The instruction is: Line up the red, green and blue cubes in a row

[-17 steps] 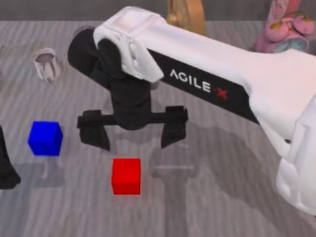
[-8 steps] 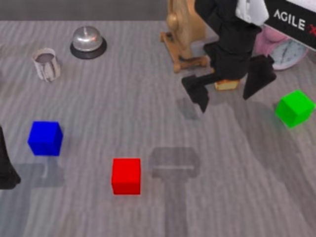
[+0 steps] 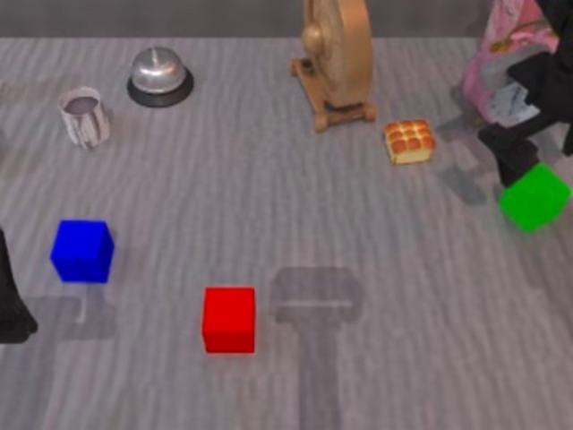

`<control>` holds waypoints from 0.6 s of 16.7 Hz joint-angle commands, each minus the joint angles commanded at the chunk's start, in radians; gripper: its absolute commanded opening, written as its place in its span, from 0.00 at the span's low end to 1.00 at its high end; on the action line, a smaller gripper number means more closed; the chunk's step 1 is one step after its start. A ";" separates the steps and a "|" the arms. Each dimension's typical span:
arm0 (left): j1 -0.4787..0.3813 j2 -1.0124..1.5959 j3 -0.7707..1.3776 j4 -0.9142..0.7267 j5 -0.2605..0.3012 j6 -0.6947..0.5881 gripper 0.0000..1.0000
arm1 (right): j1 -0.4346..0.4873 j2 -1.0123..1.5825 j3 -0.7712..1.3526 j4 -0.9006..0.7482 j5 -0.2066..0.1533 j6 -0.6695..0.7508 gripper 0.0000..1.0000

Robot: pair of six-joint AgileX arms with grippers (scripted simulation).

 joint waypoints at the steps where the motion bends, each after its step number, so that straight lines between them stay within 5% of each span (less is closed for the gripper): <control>1: 0.000 0.000 0.000 0.000 0.000 0.000 1.00 | -0.016 -0.006 -0.007 0.005 -0.001 -0.019 1.00; 10: 0.000 0.000 0.000 0.000 0.000 0.000 1.00 | -0.020 0.013 -0.058 0.075 -0.001 -0.024 1.00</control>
